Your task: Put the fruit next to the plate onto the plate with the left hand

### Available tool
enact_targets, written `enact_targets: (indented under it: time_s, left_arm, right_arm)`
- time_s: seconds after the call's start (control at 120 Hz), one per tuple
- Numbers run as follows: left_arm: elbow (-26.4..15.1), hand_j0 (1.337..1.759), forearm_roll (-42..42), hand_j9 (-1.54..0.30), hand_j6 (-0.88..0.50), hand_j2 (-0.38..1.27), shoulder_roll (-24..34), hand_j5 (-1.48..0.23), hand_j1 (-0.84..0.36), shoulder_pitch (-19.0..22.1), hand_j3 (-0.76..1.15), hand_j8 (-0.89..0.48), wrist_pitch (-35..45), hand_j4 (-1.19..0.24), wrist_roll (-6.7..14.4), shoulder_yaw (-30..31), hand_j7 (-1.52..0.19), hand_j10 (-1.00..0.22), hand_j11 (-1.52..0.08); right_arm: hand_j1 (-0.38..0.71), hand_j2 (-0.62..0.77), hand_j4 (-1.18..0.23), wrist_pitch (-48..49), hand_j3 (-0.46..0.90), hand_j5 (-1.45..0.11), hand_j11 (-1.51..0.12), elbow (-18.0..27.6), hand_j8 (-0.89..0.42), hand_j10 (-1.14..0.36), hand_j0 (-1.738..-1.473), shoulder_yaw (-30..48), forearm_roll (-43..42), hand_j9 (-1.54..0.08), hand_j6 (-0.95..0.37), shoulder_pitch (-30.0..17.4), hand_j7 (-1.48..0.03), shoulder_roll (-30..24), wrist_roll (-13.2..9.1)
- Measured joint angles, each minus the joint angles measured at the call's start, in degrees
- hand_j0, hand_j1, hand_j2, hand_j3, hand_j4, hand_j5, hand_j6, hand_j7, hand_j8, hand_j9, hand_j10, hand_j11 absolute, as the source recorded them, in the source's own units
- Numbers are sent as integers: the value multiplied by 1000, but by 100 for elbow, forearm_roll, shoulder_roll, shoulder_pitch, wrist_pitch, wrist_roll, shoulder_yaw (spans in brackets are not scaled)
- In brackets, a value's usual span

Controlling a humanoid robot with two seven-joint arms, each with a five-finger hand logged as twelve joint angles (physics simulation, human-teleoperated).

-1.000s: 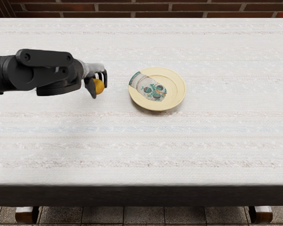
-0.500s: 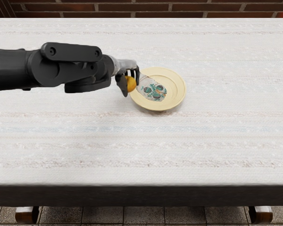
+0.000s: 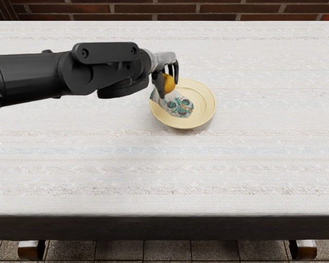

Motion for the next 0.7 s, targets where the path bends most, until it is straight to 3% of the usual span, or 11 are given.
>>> enact_targets:
  time_s: [0.075, 0.342, 0.525, 0.583, 0.7]
  left_arm:
    - [81, 1649, 13, -1169, -283, 338, 0, -1190, -313, 79, 0, -306, 0, -674, 11, -54, -1161, -791, -1146]
    - [145, 1650, 116, -1138, -390, 232, 0, -1170, -191, 245, 0, -416, -59, -769, 37, -233, -1124, -835, -1128]
    - [146, 1653, 131, -1072, -414, 488, 0, -1109, -287, 255, 0, -434, -67, -763, 44, -273, -1071, -803, -1067]
    - [149, 1654, 132, -1025, -430, 484, 0, -1058, -294, 289, 0, -441, -64, -738, 45, -299, -1024, -771, -1022]
    - [160, 1656, 139, -872, -449, 319, 0, -892, -261, 338, 0, -449, -21, -641, 39, -343, -872, -659, -870]
  right_arm:
    - [-320, -5, -24, 0, 0, -31, -31, 0, -24, -24, -1658, 0, 0, -31, -24, 0, -31, 0, 0]
    - [-320, -5, -24, 0, 0, -31, -31, 0, -24, -24, -1658, 0, 0, -31, -24, 0, -31, 0, 0]
    - [-320, -5, -24, -1, 0, -31, -31, 0, -24, -24, -1658, 0, 0, -31, -24, 0, -31, 0, 0]
    - [-320, -5, -24, 0, 0, -31, -31, 0, -24, -24, -1658, 0, 0, -31, -24, 0, -31, 0, 0]
    - [-320, -5, -24, 0, 0, -31, -31, 0, -24, -24, -1658, 0, 0, -31, -24, 0, -31, 0, 0]
